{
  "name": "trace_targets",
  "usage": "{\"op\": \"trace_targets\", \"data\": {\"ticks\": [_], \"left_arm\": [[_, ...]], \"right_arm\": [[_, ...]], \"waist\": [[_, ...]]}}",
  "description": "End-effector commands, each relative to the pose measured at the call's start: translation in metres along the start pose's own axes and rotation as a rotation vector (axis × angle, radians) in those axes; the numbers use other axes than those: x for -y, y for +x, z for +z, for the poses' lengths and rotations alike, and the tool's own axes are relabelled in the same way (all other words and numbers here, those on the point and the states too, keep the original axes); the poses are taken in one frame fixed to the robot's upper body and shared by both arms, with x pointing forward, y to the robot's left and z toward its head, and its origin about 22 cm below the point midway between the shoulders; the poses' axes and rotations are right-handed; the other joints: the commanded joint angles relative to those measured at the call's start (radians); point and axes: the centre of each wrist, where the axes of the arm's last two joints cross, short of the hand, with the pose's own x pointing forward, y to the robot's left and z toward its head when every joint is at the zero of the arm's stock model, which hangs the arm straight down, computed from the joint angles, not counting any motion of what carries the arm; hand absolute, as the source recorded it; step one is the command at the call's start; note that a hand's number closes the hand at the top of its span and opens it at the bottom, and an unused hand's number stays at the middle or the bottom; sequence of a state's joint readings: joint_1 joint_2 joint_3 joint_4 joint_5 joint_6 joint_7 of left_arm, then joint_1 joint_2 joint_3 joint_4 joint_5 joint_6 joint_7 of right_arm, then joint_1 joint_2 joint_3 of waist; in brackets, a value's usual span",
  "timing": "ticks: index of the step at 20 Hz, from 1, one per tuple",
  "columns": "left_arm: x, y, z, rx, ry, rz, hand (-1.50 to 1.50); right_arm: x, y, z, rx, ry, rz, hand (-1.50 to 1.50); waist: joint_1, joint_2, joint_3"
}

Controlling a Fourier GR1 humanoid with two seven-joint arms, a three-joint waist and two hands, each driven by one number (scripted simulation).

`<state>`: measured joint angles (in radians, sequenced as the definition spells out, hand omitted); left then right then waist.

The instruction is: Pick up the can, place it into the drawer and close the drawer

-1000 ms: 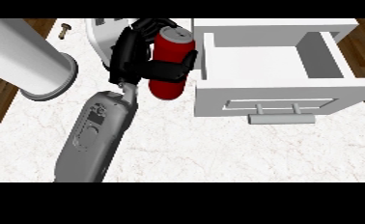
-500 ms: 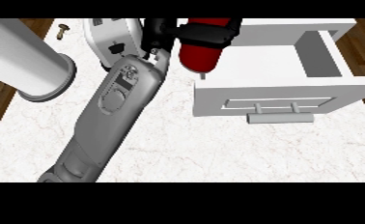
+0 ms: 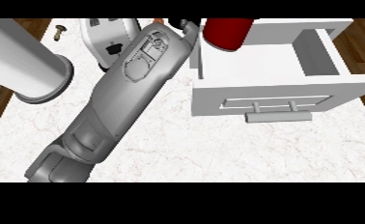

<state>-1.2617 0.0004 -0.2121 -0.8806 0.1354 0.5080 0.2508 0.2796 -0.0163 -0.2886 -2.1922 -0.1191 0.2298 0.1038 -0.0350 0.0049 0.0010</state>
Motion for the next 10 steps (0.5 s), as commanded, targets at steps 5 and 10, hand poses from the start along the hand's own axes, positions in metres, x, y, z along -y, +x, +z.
{"op": "trace_targets", "data": {"ticks": [5,10], "left_arm": [[0.018,0.008,-0.017,-0.011,-0.005,-0.052,1.50],[0.025,0.008,-0.023,-0.025,0.014,-0.083,1.50]], "right_arm": [[-0.009,0.011,-0.011,0.017,0.003,0.015,-1.50],[-0.012,-0.011,-0.010,-0.003,0.021,-0.005,-1.50]], "waist": [[-0.009,0.004,0.000],[-0.024,0.007,0.001]]}}
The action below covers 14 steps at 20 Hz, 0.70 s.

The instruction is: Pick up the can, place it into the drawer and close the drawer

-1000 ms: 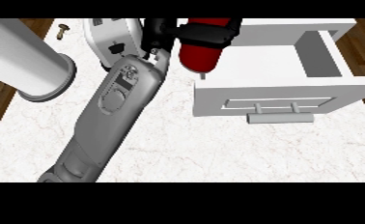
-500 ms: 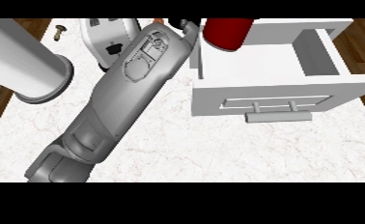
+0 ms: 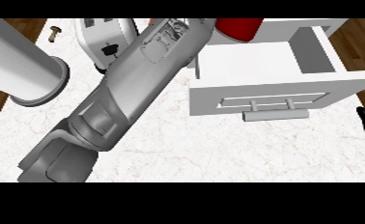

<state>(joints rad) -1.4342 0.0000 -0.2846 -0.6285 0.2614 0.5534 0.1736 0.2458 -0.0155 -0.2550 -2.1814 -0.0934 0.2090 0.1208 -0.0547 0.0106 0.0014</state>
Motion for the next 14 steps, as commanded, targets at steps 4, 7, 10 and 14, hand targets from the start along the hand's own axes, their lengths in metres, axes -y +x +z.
{"op": "trace_targets", "data": {"ticks": [4,7,10,14], "left_arm": [[0.001,-0.016,-0.005,-0.022,-0.021,-0.016,1.50],[0.006,-0.014,-0.007,-0.041,0.036,-0.036,1.50],[0.007,-0.024,-0.006,-0.021,0.000,-0.083,1.50],[0.010,-0.028,-0.004,-0.009,0.078,-0.109,1.50]], "right_arm": [[0.009,0.004,-0.016,-0.005,-0.013,-0.007,-1.50],[-0.006,0.006,-0.005,0.013,0.023,-0.017,-1.50],[0.010,-0.004,-0.021,0.013,0.009,0.009,-1.50],[-0.009,0.007,-0.021,0.026,0.030,0.020,-1.50]], "waist": [[0.001,0.001,0.000],[-0.038,0.008,0.001],[-0.022,0.009,0.001],[-0.044,0.012,0.001]]}}
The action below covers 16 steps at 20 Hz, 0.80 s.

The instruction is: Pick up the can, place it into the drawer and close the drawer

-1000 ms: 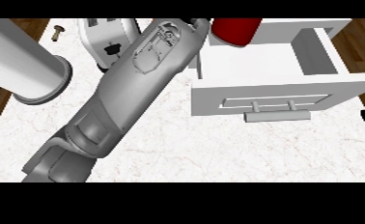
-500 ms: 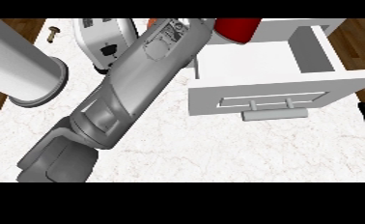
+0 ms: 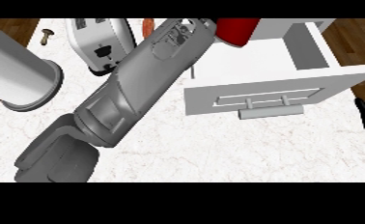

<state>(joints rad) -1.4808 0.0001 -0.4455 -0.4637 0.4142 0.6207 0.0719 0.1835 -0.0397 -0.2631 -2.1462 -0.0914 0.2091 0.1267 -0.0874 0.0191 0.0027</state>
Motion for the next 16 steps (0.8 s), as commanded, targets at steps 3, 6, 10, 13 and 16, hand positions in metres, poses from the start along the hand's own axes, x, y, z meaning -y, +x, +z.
{"op": "trace_targets", "data": {"ticks": [3,6,10,13,16], "left_arm": [[-0.002,-0.016,-0.002,0.004,0.005,-0.018,1.50],[0.000,-0.037,0.005,0.003,0.022,-0.071,1.50],[0.001,-0.036,0.004,0.008,0.017,-0.112,1.50],[0.001,-0.042,0.006,0.014,0.030,-0.134,1.50],[-0.003,-0.053,0.006,-0.005,0.097,-0.133,-1.50]], "right_arm": [[0.003,0.006,-0.010,0.001,-0.008,0.013,-1.50],[0.002,-0.002,-0.019,0.008,0.014,-0.012,-1.50],[-0.003,-0.003,-0.021,0.020,-0.004,-0.007,-1.50],[-0.004,0.012,-0.016,0.013,0.033,0.010,-1.50],[-0.006,0.013,-0.022,0.033,0.037,0.005,-1.50]], "waist": [[-0.003,0.004,-0.001],[-0.020,0.007,0.000],[-0.025,0.008,0.000],[-0.039,0.008,0.000],[-0.044,0.014,0.000]]}}
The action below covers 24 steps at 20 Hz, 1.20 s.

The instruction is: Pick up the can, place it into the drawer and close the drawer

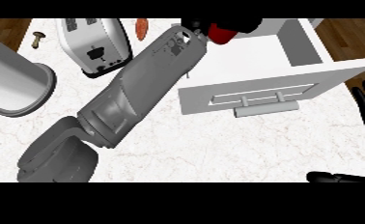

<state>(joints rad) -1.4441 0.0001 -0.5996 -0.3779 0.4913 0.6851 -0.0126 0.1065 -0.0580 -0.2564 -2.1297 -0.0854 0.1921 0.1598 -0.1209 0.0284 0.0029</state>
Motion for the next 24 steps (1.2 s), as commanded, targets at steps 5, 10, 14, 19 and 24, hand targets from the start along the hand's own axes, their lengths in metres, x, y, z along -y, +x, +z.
{"op": "trace_targets", "data": {"ticks": [5,10,14,19,24], "left_arm": [[-0.001,-0.002,-0.002,-0.018,0.063,-0.013,-1.50],[0.000,-0.015,0.003,-0.018,0.090,-0.009,-1.50],[0.000,-0.005,0.000,-0.030,0.114,0.038,-1.50],[0.001,-0.021,0.007,-0.035,0.105,0.069,-1.50],[0.003,-0.001,0.004,-0.043,0.107,0.137,-1.50]], "right_arm": [[-0.015,0.002,-0.011,0.021,0.021,-0.008,-1.50],[-0.004,0.002,0.005,0.011,0.037,-0.009,-1.50],[0.004,0.006,0.001,0.059,0.027,0.065,-1.50],[0.002,0.021,0.002,0.151,0.058,0.265,-1.50],[-0.002,0.035,-0.004,0.211,0.099,0.379,-1.50]], "waist": [[-0.004,0.005,0.000],[-0.025,0.005,0.000],[-0.021,0.005,0.000],[-0.010,0.004,-0.001],[0.016,-0.005,-0.001]]}}
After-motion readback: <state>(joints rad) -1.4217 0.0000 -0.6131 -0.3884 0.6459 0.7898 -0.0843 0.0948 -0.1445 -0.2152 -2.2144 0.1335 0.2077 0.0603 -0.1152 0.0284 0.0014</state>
